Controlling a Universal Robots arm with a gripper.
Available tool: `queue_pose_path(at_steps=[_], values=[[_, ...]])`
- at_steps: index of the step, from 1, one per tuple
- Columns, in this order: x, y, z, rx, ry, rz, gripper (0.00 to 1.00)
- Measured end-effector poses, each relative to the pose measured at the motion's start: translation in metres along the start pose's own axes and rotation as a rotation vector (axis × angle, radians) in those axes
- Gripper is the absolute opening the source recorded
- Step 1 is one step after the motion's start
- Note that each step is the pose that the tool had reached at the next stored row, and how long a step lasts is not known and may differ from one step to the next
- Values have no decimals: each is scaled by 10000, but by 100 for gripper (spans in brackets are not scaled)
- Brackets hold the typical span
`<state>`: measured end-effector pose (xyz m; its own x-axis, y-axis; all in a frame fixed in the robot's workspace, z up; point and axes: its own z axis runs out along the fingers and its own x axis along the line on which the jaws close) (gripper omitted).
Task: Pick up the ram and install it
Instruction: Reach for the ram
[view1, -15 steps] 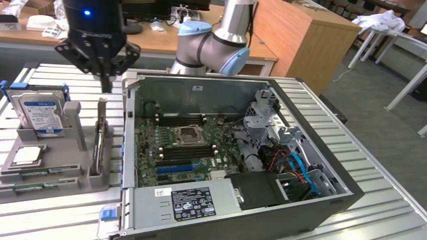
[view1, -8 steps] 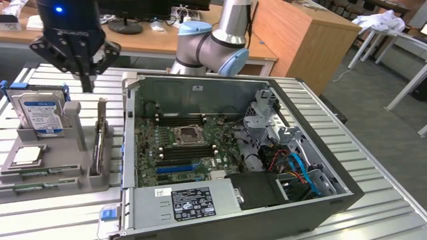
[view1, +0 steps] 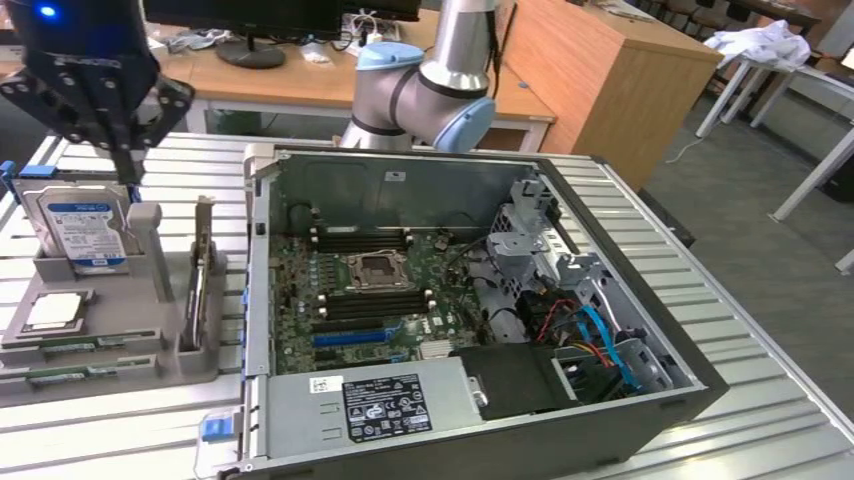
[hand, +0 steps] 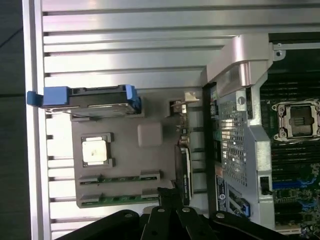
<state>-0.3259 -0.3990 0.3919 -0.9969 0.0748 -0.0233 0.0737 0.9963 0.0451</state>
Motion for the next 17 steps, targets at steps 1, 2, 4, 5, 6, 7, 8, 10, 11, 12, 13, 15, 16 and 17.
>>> queue_pose_path(at_steps=[1,2,4,5,6,7,8,10,11,12,13,15,16,17], values=[[45,-3,0,0,0,1,11],[90,-7,1,1,1,2,11],[183,-15,3,0,1,0,11],[228,-18,3,1,1,-1,16],[273,-22,4,1,1,-1,16],[318,-25,4,0,1,0,24],[364,-28,5,1,0,1,24],[455,-36,7,0,0,-1,24],[498,-40,6,1,2,-2,25],[511,-41,7,0,0,-8,25],[511,-41,7,1,1,-11,31],[510,-41,6,1,1,-12,31],[511,-41,6,0,1,-11,31],[510,-41,6,1,1,-11,31]])
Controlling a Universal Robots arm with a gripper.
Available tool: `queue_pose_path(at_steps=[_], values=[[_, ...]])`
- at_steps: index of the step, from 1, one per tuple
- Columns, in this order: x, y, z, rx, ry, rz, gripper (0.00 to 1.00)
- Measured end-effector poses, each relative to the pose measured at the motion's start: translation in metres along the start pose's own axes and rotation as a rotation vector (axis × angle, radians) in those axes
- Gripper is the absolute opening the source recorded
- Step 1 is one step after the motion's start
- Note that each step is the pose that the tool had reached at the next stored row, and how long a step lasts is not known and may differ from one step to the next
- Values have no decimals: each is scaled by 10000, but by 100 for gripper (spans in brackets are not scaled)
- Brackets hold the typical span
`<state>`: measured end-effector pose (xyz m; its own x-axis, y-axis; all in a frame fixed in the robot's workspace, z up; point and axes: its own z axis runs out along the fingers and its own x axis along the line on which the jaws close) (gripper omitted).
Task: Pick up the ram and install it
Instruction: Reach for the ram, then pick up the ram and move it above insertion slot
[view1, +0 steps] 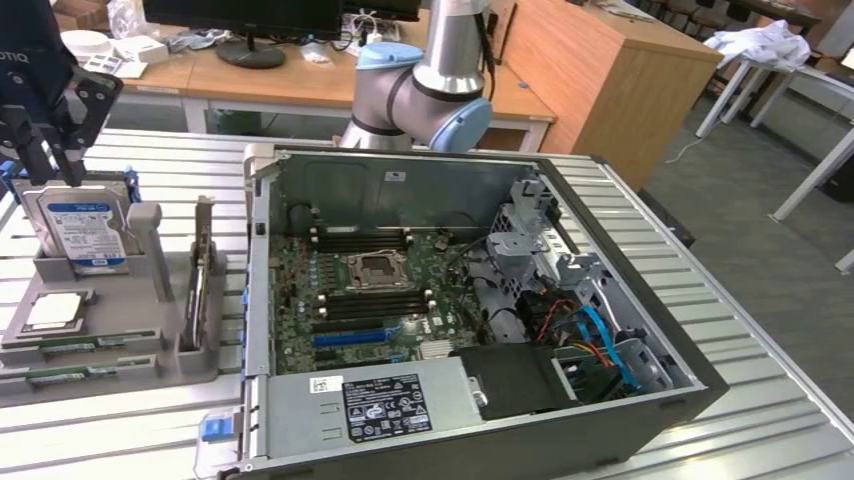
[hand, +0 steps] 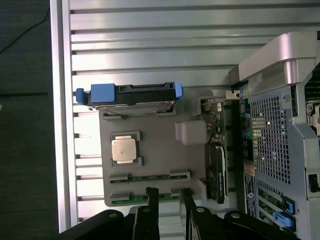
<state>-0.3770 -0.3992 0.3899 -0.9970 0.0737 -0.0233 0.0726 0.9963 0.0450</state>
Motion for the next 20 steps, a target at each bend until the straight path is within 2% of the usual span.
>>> queue_pose_path(at_steps=[15,20], values=[[1,1,0,-1,1,-32,31],[2,2,0,-20,43,-893,31]])
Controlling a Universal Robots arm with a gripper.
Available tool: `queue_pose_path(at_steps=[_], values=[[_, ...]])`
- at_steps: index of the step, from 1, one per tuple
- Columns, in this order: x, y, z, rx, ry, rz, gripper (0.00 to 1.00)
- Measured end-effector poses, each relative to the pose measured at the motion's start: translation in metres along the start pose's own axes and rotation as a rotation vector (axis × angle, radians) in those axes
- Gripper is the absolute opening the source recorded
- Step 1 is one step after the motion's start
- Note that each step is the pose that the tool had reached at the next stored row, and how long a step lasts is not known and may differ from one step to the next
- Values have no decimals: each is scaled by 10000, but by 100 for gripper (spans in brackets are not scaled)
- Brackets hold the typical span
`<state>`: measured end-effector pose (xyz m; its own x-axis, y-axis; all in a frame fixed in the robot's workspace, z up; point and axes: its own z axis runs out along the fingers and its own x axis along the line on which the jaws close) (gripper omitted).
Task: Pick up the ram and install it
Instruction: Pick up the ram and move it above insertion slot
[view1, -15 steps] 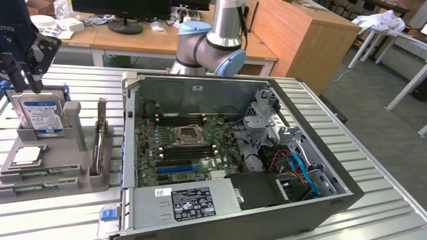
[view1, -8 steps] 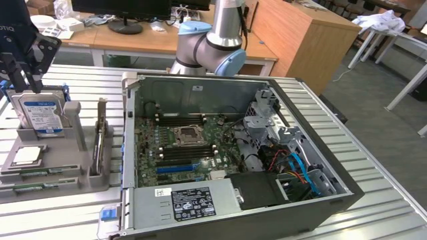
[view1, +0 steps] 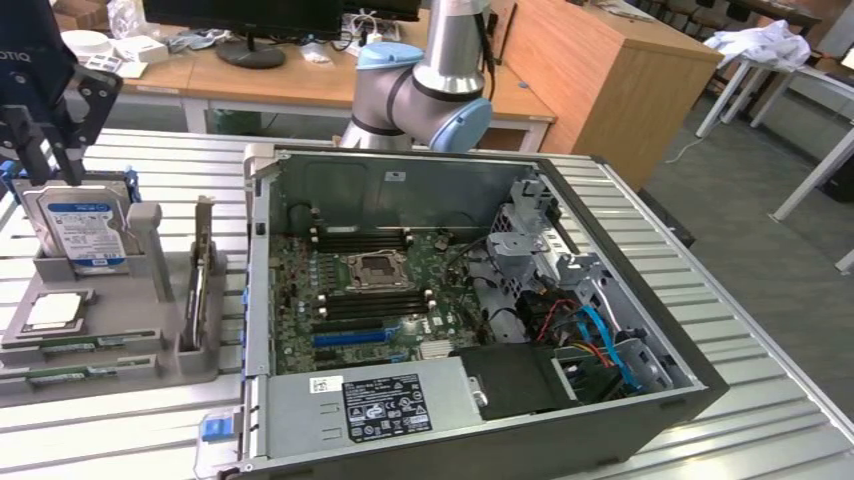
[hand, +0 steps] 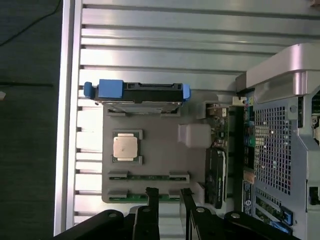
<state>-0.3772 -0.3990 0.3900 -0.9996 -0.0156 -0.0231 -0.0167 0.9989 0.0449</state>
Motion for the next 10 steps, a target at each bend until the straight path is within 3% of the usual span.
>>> queue_pose_path(at_steps=[3,10], values=[[-1,0,1,0,31,-532,31],[0,-1,1,129,142,-1476,31]])
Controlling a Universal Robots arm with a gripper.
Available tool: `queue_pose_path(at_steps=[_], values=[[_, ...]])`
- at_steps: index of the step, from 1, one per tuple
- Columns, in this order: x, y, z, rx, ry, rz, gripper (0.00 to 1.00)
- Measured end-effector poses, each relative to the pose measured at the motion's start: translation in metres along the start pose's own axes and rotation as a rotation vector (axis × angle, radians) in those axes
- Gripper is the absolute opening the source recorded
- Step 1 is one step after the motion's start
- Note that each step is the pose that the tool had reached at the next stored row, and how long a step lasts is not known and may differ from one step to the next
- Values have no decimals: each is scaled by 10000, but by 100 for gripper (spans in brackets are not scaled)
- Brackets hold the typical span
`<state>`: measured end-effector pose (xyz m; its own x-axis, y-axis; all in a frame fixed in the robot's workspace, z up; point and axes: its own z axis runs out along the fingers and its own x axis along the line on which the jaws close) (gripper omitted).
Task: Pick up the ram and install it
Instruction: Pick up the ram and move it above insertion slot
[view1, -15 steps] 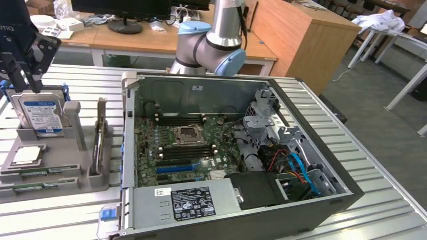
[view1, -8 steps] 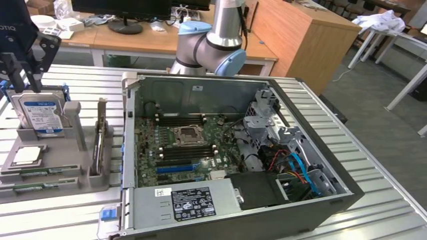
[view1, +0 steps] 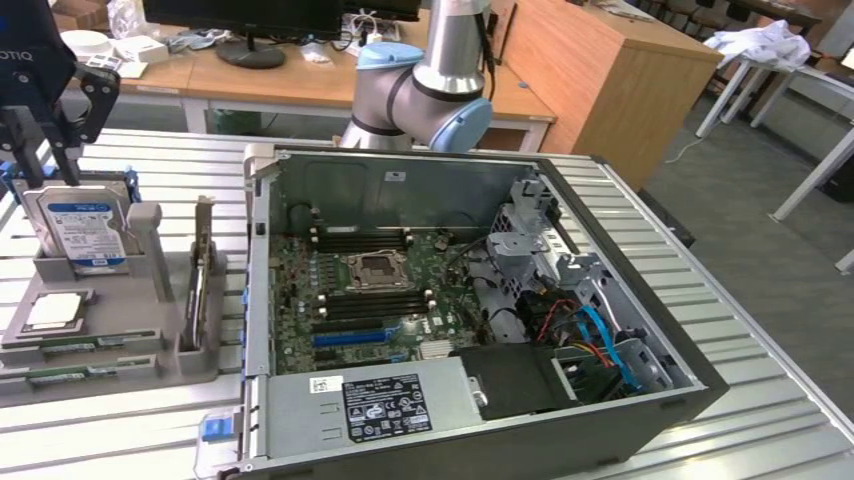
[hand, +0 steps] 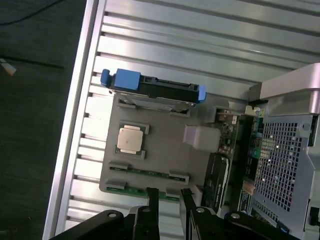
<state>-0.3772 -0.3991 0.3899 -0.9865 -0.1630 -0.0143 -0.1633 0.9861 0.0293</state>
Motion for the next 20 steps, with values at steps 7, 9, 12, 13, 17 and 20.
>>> queue_pose_path(at_steps=[7,9,12,13,17,20], values=[[1,1,-1,67,100,-1086,31],[1,1,1,62,111,-1445,31],[1,1,1,55,132,-2002,31],[1,1,2,52,138,-2181,31],[1,0,3,43,162,-2901,31],[1,0,4,36,181,-3456,31]])
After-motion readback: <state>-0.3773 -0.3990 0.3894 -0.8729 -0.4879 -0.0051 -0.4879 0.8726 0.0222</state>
